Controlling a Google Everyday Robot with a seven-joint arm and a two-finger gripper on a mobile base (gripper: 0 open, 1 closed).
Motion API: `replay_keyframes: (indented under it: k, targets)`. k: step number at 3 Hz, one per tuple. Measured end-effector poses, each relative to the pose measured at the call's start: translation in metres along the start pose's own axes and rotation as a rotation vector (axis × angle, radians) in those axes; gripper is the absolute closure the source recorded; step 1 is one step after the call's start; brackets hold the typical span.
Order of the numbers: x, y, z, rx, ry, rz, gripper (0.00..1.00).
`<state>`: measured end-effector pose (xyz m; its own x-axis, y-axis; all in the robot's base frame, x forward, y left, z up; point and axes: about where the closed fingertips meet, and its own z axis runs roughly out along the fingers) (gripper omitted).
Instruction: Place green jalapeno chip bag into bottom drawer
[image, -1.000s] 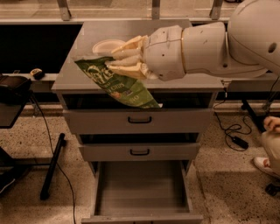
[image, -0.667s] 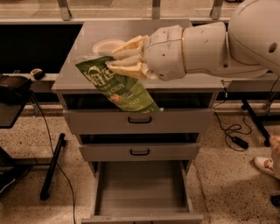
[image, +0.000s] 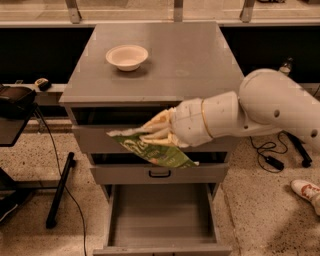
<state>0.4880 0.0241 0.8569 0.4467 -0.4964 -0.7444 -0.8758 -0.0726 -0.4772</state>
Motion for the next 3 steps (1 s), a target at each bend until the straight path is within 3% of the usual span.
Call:
replay_keyframes:
  k: [2,3]
  targets:
    - [0.026,0.011,0.014,-0.032,0.011,0.031,1.0]
    - [0.072,0.023,0.036,-0.056,0.029,0.085,1.0]
